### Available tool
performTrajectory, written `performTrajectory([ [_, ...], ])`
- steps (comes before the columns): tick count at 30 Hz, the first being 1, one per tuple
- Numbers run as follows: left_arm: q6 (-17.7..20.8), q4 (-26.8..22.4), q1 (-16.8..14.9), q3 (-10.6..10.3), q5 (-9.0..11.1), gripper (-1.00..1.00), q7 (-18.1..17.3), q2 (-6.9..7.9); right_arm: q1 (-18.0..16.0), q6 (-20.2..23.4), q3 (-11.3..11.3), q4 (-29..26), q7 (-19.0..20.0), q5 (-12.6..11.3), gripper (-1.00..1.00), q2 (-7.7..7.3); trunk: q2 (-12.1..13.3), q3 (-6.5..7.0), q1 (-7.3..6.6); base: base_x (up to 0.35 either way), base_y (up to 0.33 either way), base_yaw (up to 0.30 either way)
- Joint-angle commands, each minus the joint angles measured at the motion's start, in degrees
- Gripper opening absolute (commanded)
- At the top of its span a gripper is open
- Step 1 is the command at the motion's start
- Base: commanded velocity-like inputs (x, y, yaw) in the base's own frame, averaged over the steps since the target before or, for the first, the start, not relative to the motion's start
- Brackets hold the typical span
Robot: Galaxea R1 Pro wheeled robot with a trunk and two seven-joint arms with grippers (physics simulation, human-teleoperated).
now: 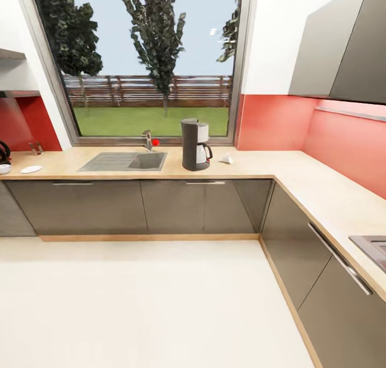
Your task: Set up a coffee station on the kitchen countertop: keep the coffee maker on the countertop, move the bottle of coffee from the kitchen shelf to the counter next to the coffee maker, place a paper coffee filter on top of the coffee maker, put the saucer next to the coffee maker with the coffee cup on the saucer, and place the electric kettle next to the coffee maker.
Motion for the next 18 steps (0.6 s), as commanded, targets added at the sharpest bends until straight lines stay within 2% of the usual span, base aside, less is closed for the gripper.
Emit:
performTrajectory([
  [1,-0.2,0.0,0.0,0.1,0.3,1.0,-0.1,-0.01,0.0,-0.1,0.0,0.0,0.0,0.0,1.0,0.01,-0.1,-0.01,0.07,0.339,0.0,0.0],
  [18,-0.2,0.0,0.0,0.1,0.3,1.0,0.0,-0.01,0.0,-0.1,0.0,0.0,0.0,0.0,1.0,0.01,-0.1,1.51,0.07,0.339,0.0,0.0],
])
